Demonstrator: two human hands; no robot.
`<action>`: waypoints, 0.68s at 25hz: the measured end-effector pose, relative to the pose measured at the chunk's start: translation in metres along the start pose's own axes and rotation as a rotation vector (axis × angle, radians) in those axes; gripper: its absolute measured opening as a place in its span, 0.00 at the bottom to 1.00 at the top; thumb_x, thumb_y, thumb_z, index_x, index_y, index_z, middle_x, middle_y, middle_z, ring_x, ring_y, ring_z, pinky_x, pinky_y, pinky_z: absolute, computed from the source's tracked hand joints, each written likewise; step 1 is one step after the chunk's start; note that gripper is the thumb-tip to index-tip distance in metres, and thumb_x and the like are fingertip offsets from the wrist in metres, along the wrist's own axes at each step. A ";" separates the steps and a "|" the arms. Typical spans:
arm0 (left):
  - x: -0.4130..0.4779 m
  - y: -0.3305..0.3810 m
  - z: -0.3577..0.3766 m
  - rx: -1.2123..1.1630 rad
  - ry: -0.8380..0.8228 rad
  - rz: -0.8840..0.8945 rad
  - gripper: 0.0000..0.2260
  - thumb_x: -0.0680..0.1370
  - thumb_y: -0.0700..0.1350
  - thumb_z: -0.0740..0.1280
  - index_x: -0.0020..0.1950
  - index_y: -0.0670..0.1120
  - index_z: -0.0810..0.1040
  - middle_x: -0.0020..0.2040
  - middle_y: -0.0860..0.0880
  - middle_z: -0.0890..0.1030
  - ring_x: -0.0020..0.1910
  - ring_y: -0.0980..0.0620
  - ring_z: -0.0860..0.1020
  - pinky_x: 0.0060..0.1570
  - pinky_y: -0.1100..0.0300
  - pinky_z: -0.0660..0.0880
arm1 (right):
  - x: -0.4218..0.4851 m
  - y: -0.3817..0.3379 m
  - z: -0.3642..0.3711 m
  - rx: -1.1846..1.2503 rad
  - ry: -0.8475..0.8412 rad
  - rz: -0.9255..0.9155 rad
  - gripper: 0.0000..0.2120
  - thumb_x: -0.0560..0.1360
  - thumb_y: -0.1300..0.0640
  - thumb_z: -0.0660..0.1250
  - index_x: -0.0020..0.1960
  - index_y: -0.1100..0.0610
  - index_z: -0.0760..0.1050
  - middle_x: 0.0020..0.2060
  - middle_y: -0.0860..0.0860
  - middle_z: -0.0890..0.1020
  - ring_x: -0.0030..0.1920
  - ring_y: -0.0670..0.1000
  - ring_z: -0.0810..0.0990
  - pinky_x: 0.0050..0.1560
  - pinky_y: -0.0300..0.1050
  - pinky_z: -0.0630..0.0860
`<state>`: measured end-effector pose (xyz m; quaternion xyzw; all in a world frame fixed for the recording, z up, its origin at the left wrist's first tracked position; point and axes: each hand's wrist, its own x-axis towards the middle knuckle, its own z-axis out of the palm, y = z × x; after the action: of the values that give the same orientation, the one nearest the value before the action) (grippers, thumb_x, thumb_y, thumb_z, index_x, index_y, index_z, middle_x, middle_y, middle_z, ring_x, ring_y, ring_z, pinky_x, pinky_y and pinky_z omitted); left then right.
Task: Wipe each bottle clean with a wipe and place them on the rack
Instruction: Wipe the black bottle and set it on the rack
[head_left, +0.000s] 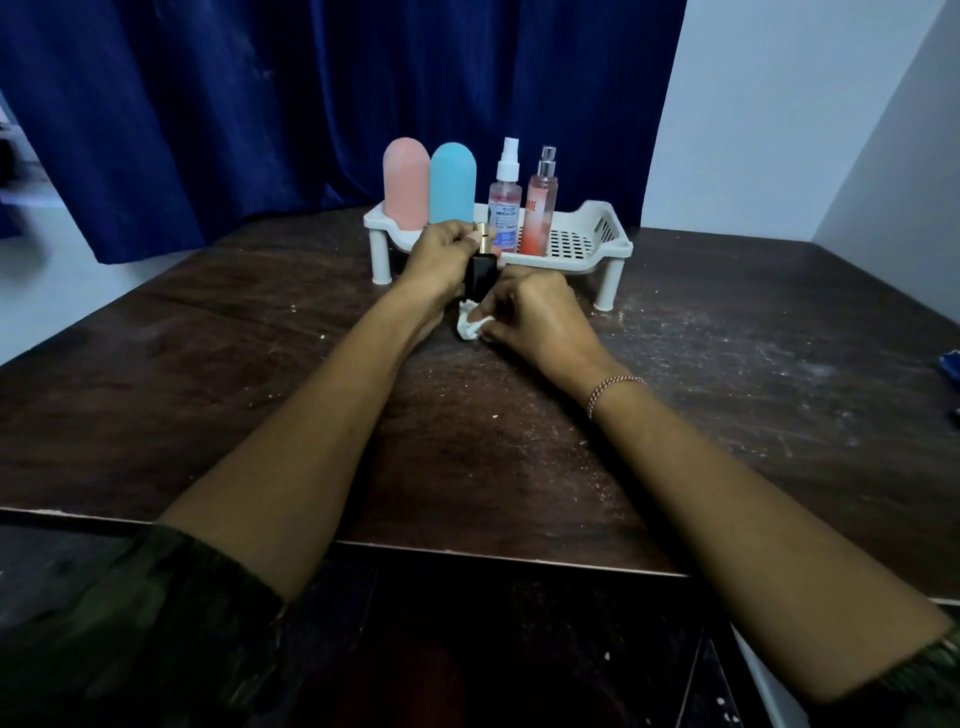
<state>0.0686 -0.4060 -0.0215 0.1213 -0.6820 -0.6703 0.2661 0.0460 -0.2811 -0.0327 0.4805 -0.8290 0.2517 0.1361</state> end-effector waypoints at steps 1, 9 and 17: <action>0.000 -0.002 0.002 0.016 0.014 0.015 0.09 0.82 0.40 0.57 0.52 0.42 0.76 0.43 0.48 0.80 0.39 0.55 0.79 0.43 0.62 0.77 | -0.001 0.000 0.001 -0.019 0.000 -0.021 0.07 0.68 0.63 0.72 0.46 0.58 0.82 0.50 0.52 0.81 0.50 0.52 0.78 0.52 0.49 0.74; -0.005 -0.002 0.003 -0.014 -0.069 0.109 0.11 0.80 0.43 0.61 0.39 0.45 0.78 0.28 0.54 0.80 0.29 0.59 0.78 0.31 0.67 0.73 | 0.002 0.002 -0.001 -0.032 0.313 -0.085 0.09 0.72 0.63 0.68 0.52 0.62 0.79 0.48 0.56 0.78 0.46 0.56 0.78 0.48 0.54 0.77; -0.004 0.001 -0.003 -0.070 -0.149 0.057 0.10 0.80 0.42 0.61 0.44 0.43 0.80 0.33 0.51 0.83 0.34 0.56 0.80 0.39 0.64 0.77 | 0.008 0.015 -0.003 0.127 0.386 -0.027 0.06 0.72 0.66 0.67 0.49 0.64 0.79 0.46 0.57 0.78 0.44 0.53 0.78 0.49 0.50 0.76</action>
<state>0.0731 -0.4061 -0.0213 0.0423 -0.6793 -0.6931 0.2374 0.0288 -0.2788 -0.0312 0.4419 -0.7636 0.3889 0.2653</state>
